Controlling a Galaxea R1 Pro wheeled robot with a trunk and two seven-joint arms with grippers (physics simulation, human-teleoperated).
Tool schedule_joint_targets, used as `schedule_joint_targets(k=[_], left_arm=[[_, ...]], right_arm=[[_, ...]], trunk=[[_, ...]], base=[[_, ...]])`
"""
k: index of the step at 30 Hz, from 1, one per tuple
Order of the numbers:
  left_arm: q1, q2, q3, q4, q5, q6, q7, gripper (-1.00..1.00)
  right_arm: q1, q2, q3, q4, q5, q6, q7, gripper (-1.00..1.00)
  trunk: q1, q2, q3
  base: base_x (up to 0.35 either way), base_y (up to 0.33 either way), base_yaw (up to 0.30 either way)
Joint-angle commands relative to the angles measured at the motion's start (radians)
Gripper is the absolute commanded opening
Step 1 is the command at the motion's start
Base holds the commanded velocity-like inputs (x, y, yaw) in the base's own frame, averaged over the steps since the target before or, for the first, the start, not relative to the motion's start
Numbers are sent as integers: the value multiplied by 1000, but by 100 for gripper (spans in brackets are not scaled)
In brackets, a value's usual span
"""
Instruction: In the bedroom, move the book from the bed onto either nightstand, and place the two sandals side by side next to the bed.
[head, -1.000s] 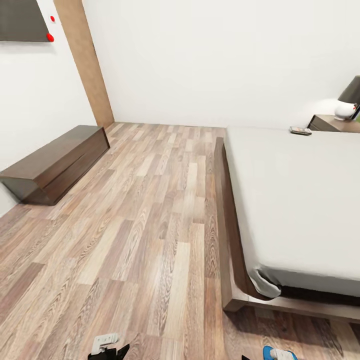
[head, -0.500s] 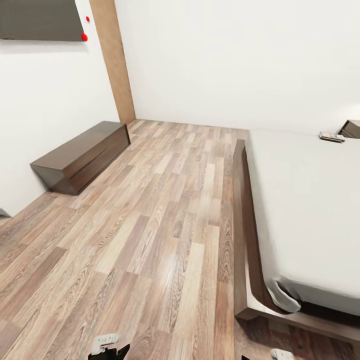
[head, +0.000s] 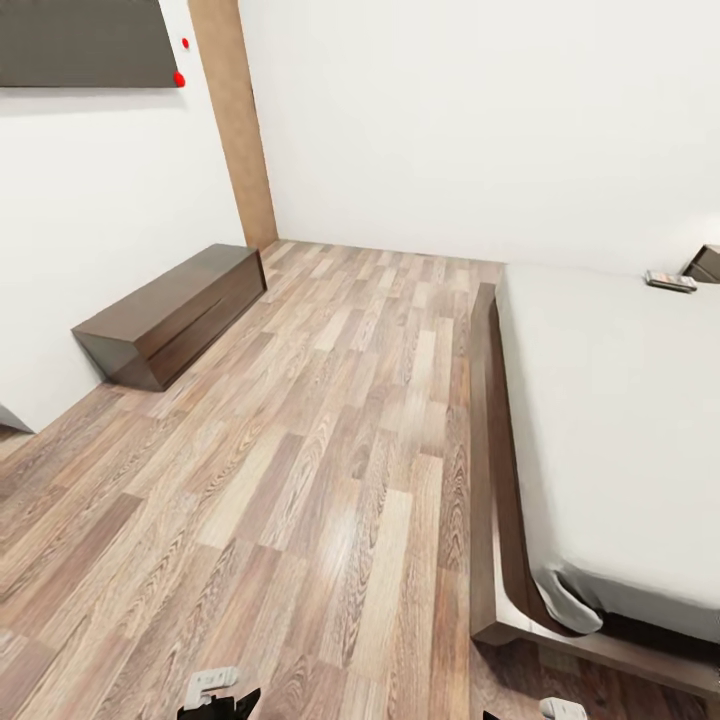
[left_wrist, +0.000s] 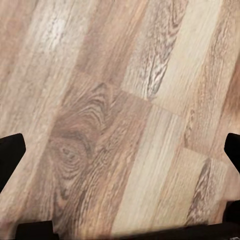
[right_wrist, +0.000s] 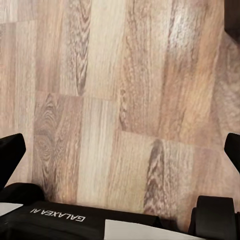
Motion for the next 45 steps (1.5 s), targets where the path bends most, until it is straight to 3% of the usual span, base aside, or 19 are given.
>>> schedule_joint_targets(k=[1, 9, 21, 32, 45], left_arm=[[-1, 0, 9, 1, -10, -5, -2, 100], [-1, 0, 9, 1, -9, -5, -2, 100], [-1, 0, 10, 1, -9, -5, -2, 100], [-1, 0, 10, 1, -9, -5, -2, 100], [-1, -1, 9, 1, -9, -5, -2, 100]], right_arm=[[-1, 0, -2, 1, -4, 0, 5, 100], [-1, 0, 0, 1, -4, 0, 5, 100], [-1, 0, 0, 1, -4, 0, 5, 100], [-1, 0, 4, 1, -4, 0, 5, 100], [-1, 0, 4, 1, -4, -1, 5, 100]], trunk=[[0, 0, -1], [0, 0, -1], [-46, 84, 37], [-46, 84, 38], [-46, 84, 56]], base=[[0, 0, 0], [0, 0, 0], [0, 0, 0], [0, 0, 0], [0, 0, 0]])
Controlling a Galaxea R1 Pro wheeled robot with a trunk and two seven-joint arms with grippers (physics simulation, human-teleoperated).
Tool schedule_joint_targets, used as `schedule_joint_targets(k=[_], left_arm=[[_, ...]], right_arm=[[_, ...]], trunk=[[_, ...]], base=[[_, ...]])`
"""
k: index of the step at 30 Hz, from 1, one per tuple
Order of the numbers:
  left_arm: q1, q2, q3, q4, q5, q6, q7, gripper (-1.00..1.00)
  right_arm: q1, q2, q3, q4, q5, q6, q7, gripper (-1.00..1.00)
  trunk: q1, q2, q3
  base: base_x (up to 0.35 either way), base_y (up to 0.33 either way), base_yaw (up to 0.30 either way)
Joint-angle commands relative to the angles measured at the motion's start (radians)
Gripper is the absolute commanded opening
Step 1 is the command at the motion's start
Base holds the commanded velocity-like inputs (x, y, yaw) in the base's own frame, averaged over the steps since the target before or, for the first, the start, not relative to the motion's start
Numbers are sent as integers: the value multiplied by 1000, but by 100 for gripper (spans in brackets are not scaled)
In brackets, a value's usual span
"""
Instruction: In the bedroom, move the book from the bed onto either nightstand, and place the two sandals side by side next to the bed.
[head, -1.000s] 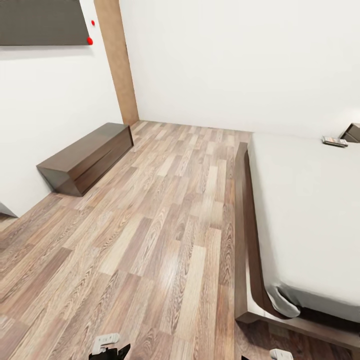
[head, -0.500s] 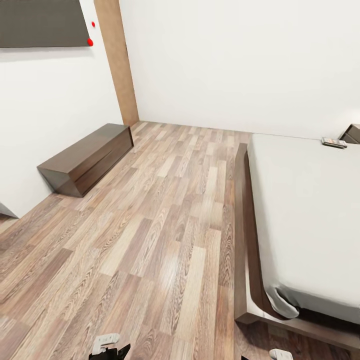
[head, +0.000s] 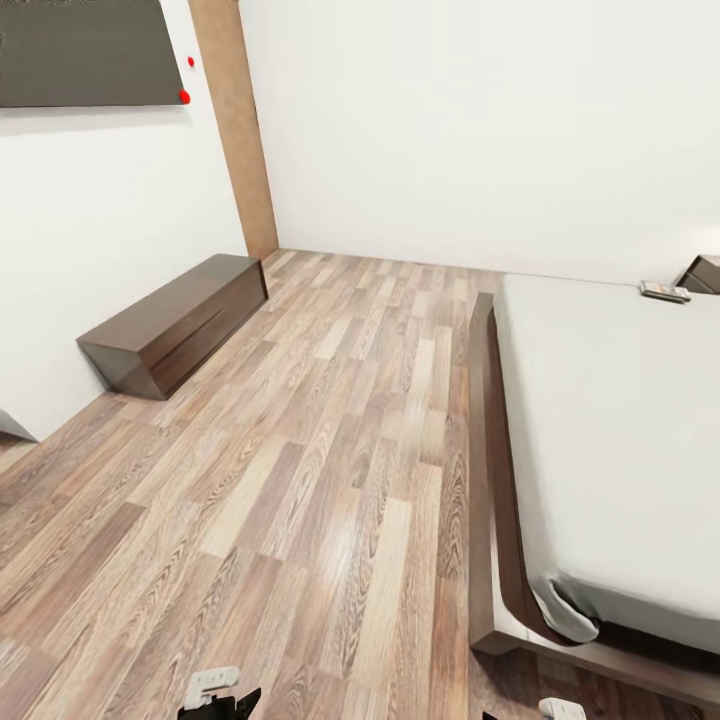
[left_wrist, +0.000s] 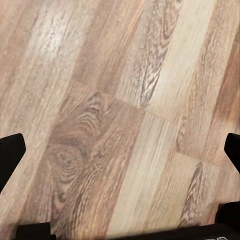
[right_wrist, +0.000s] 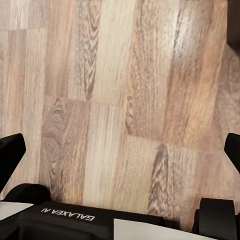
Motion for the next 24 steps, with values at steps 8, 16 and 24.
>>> schedule_joint_targets(k=[8, 16, 24], left_arm=[[0, 0, 8, 2, -11, -5, -2, 100], [0, 0, 8, 2, -11, -5, -2, 100], [0, -1, 8, 2, -11, -5, -2, 100]], right_arm=[[-1, 0, -2, 1, -4, 0, 5, 100], [-1, 0, -1, 1, -4, 0, 5, 100], [-1, 0, -1, 1, -4, 0, 5, 100]], trunk=[[0, 0, 12], [0, 0, 25], [0, 0, 38]], base=[[0, 0, 0], [0, 0, 0], [0, 0, 0]])
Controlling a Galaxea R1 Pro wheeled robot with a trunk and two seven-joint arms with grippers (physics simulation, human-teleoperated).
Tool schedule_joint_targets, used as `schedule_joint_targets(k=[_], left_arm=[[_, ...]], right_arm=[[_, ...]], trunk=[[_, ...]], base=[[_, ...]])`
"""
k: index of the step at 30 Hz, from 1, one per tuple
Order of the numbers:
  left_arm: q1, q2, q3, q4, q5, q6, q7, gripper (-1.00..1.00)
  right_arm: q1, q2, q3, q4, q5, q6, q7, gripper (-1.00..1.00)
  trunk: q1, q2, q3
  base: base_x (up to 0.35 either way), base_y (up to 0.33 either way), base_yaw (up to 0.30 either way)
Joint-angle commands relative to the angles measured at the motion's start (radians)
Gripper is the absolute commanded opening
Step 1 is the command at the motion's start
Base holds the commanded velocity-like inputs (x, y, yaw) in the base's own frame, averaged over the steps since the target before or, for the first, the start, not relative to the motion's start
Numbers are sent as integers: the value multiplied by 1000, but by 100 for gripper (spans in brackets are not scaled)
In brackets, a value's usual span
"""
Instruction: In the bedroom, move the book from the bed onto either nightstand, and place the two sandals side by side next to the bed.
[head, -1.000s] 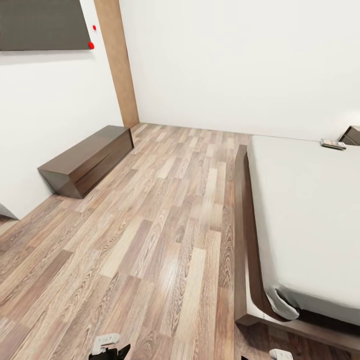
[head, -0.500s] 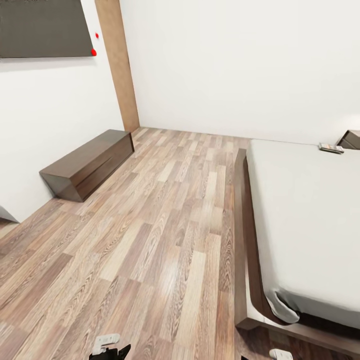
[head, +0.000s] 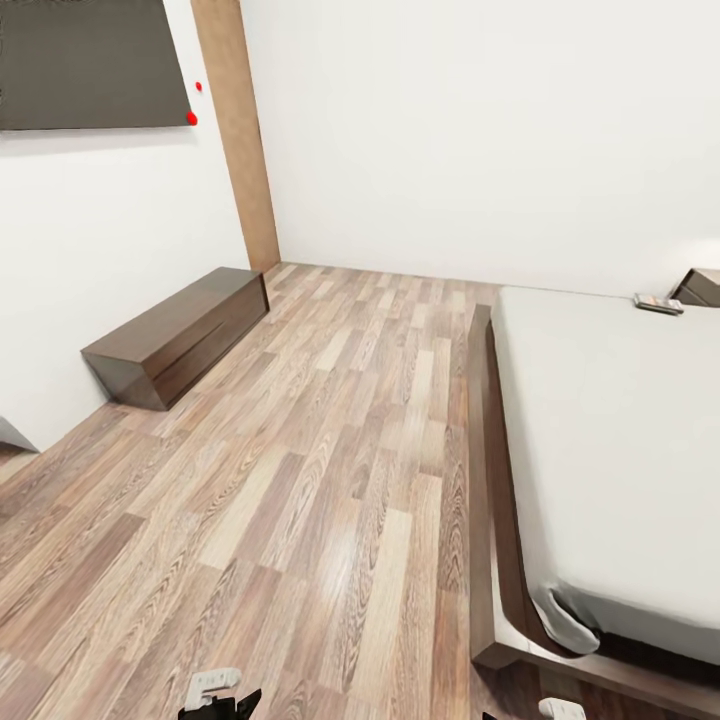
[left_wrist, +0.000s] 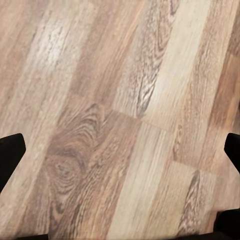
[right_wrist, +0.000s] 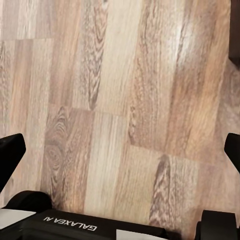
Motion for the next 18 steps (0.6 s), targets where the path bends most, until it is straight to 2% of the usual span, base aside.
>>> schedule_joint_targets(k=[1, 18], left_arm=[[-1, 0, 8, 1, -11, -5, -2, 100], [-1, 0, 8, 1, -11, -3, -2, 100]], right_arm=[[-1, 0, -2, 1, -4, 0, 5, 100], [-1, 0, -2, 1, -4, -1, 5, 100]], trunk=[[0, 0, 1], [0, 0, 28]], base=[[0, 0, 0], [0, 0, 0]])
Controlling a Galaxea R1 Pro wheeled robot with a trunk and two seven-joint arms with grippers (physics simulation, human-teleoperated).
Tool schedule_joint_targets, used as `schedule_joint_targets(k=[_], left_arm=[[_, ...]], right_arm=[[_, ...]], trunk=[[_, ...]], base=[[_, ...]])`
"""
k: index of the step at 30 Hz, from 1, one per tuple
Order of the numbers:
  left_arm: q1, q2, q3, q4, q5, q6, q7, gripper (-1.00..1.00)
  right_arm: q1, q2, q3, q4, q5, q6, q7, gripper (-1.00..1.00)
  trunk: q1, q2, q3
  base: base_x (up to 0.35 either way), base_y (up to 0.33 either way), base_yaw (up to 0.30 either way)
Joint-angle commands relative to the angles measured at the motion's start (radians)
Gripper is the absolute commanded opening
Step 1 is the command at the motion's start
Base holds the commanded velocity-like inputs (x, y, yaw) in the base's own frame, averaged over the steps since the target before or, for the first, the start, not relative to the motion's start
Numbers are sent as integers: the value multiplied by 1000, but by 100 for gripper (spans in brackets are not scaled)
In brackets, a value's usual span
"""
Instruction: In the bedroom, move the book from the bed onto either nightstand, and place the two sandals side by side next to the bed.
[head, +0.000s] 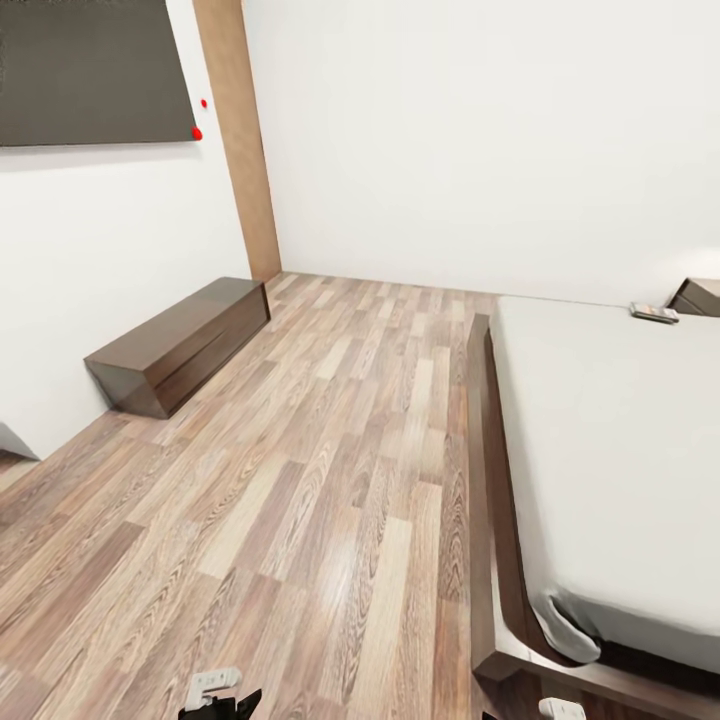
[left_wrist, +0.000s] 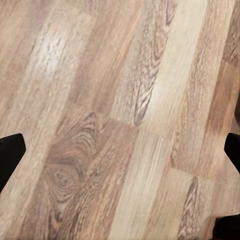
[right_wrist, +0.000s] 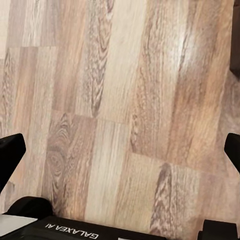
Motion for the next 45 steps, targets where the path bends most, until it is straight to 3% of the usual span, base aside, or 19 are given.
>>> schedule_joint_targets(k=[1, 45], left_arm=[[-1, 0, 8, 1, -11, -5, -2, 100], [0, -1, 8, 1, -11, -5, -2, 100]], right_arm=[[-1, 0, -2, 1, -4, 0, 5, 100], [-1, 0, -2, 1, -4, 0, 5, 100]], trunk=[[0, 0, 1], [0, 0, 72]], base=[[0, 0, 0], [0, 0, 0]])
